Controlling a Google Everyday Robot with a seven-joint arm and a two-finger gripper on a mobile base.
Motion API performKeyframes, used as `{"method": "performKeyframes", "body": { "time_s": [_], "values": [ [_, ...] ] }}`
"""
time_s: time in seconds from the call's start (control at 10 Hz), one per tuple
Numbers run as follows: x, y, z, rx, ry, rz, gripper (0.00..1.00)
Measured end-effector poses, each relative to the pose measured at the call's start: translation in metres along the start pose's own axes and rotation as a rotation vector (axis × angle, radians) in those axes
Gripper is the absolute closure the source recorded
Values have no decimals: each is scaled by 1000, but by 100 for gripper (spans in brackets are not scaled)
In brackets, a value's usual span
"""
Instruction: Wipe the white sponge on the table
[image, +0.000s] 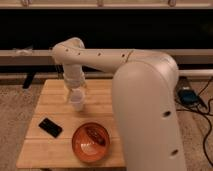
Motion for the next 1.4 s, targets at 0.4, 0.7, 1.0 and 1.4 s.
{"method": "performKeyframes", "body": {
  "time_s": [0.4,0.7,1.0,1.4],
  "values": [
    [90,-26,26,28,34,84,20],
    [155,-59,55,34,80,194,20],
    [209,-94,93,27,118,306,20],
    [215,-132,138,24,160,356,20]
  ]
}}
